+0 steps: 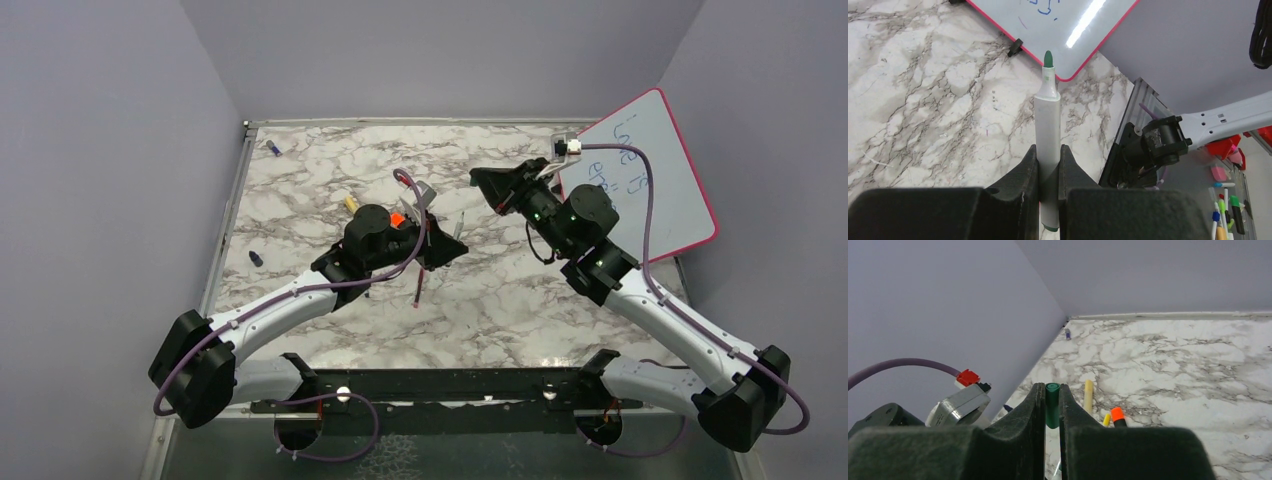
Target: Insert the pens into the pen caps
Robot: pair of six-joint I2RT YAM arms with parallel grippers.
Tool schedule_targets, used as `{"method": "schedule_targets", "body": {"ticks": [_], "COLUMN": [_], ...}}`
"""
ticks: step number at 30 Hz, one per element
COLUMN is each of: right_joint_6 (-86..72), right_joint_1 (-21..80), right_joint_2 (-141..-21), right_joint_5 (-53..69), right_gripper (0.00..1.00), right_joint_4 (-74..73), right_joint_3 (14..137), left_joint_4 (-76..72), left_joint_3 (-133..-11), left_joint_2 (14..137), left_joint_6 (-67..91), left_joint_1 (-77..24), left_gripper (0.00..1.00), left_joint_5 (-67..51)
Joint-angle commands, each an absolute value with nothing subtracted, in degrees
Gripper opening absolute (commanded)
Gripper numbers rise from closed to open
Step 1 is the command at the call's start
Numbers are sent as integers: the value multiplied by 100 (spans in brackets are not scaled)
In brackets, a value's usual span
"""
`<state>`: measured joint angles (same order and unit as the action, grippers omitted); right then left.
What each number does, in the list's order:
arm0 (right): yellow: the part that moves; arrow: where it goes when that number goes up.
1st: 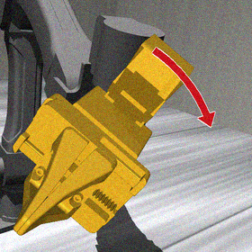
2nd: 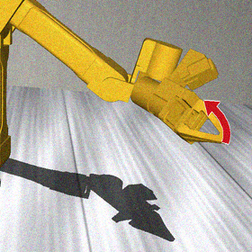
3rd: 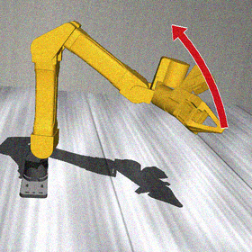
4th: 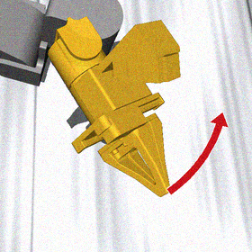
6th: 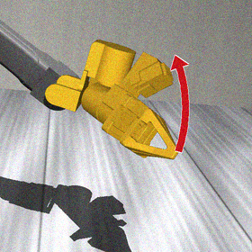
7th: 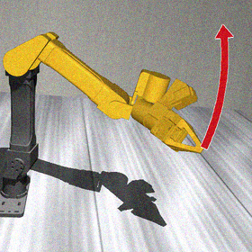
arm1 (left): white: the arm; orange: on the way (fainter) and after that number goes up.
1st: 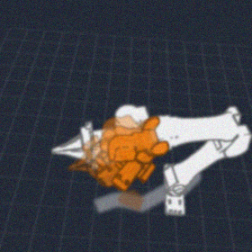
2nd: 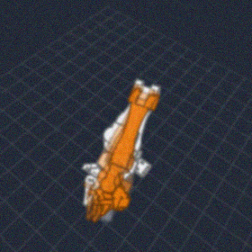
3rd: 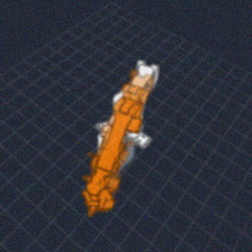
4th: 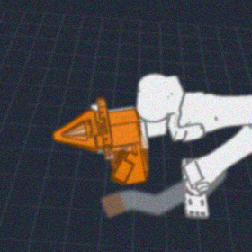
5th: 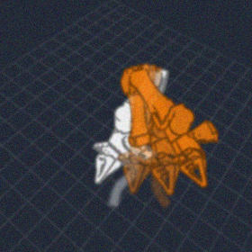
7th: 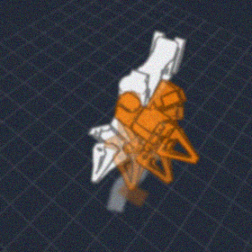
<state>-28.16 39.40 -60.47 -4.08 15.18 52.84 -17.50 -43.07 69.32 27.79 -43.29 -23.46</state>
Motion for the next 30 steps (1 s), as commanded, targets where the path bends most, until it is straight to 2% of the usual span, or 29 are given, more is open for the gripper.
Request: {"method": "schedule_targets", "body": {"ticks": [1,7,30], "right_joint_6": [-3035,-3124,-3277], "right_joint_1": [3958,3955,3958], "right_joint_2": [-5945,-5896,-6009], "right_joint_5": [107,479,653], "right_gripper": [10,10,10], "right_joint_4": [1671,1498,1565], "right_joint_3": [5276,5246,5052], "left_joint_4": [-2287,-2372,-2558], "left_joint_3": [-4405,-4368,-4206], "left_joint_2": [6895,6857,6555], "left_joint_6": [2812,3000,3124], "left_joint_1": [-4375,-4372,-4368], "left_gripper": [0,0,0], "left_joint_5": [-2625,-2385,-2210]}}
